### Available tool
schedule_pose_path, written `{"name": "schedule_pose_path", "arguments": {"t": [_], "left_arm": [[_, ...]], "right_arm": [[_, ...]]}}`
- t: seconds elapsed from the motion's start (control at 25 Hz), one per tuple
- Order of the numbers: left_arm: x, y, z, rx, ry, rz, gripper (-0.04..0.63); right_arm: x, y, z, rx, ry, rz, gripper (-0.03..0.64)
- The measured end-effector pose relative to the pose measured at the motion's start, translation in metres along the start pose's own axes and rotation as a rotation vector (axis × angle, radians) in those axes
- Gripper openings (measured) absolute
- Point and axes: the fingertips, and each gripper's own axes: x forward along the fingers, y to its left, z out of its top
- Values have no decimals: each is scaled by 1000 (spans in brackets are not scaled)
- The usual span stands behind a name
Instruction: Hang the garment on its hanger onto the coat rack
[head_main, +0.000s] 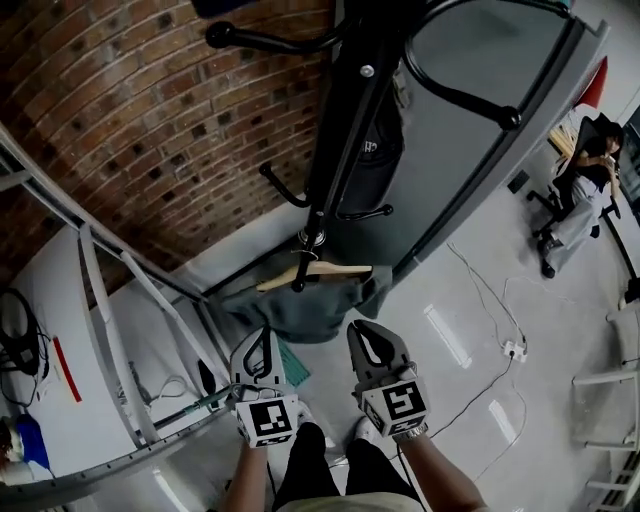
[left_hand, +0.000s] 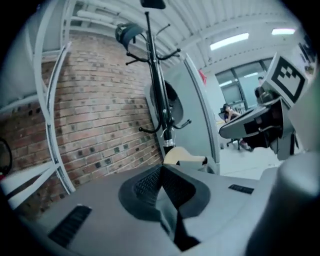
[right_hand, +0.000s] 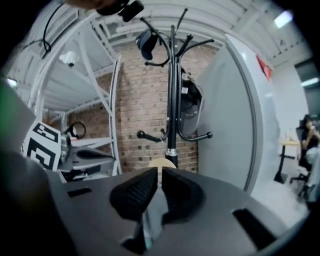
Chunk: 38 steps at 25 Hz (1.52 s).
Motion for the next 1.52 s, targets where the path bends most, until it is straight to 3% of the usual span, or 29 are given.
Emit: {"name": "schedule_pose_path", "arguments": {"t": [0.12,0.36,0.68,0.88,1.12,1.52], "left_arm": [[-26,-15,29,-127,-43,-17,2],[-69,-30,82,-291,-129,-31,2],[-112,-53,146,-236,-202,-45,2],[-132,-55,171,-225,-243,-45,2],[-145,-44,167,-221,-242,33,2],[-161,-41,158,-239,-220,58,2]], "right_arm": [[-28,8,28,30,-73,70,40],[-88,20,79,-5,-182,128,23],[-168,30,152,-58,-340,213,20],[-175,30,157,-29,-354,245,21],[-177,39,153,-48,-321,263,21],[-177,57,147,-62,-308,308,21]]}}
